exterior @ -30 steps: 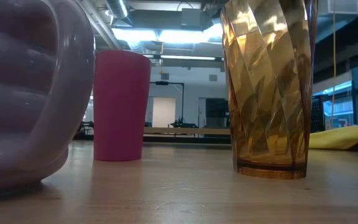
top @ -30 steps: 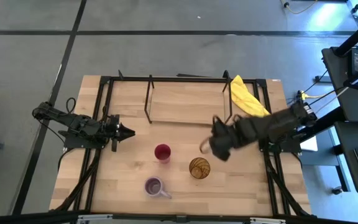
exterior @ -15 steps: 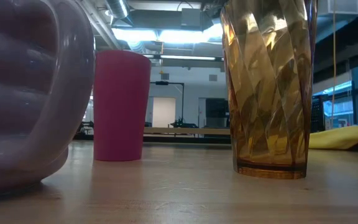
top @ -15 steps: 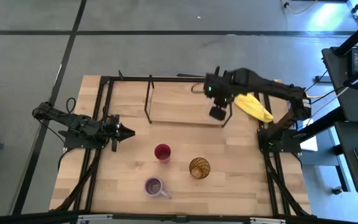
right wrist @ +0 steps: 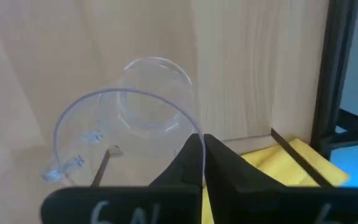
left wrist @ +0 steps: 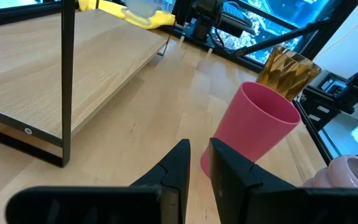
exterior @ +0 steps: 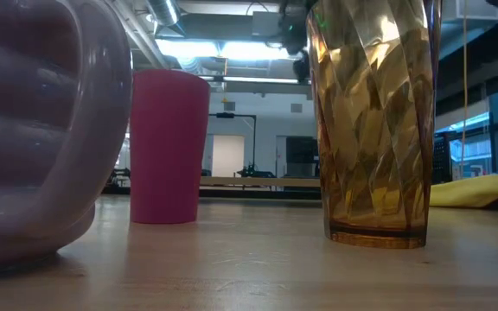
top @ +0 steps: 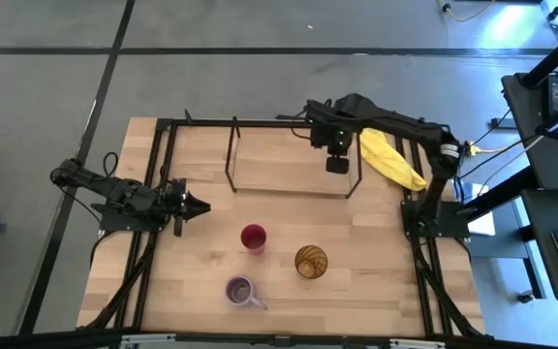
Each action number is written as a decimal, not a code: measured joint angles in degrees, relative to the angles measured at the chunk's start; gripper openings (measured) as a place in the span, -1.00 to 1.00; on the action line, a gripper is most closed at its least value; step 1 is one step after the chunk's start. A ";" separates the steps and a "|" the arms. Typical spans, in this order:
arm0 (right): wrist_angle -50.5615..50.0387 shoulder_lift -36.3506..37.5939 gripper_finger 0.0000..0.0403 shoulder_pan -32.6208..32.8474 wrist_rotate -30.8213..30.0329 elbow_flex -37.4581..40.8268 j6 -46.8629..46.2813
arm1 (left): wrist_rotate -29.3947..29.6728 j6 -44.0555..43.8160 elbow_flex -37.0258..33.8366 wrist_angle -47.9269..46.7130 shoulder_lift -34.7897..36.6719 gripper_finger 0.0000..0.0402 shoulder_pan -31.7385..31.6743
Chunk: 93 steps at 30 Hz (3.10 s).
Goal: Stack small to large cups/mugs on shelf
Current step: Put the transparent mug on the shelf
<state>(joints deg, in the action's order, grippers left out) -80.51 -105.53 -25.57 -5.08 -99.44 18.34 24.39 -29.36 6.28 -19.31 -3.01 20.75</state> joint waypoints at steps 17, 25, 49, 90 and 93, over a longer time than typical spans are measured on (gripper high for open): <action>-0.55 -2.41 -0.96 -6.53 6.73 0.01 -2.04 | -0.01 0.00 0.00 0.00 0.01 -0.73 0.01; -0.06 -2.41 -0.96 -7.75 6.80 0.00 -0.06 | 0.00 0.01 -0.01 0.00 0.01 -0.73 0.01; 1.26 -2.56 -0.96 -9.39 6.40 1.38 -1.03 | -0.01 0.01 0.00 0.00 0.01 -0.73 0.02; -0.16 -2.56 -0.96 -7.91 3.67 1.46 -4.65 | -0.01 0.01 -0.01 -0.02 0.01 -0.73 0.00; -0.29 -2.56 -0.96 -7.07 3.70 1.46 -5.87 | -0.01 0.00 -0.01 -0.01 0.01 -0.73 0.00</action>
<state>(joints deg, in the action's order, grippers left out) -80.81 -108.09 -32.64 -1.37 -97.97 12.47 24.38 -29.35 6.27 -19.32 -3.00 20.75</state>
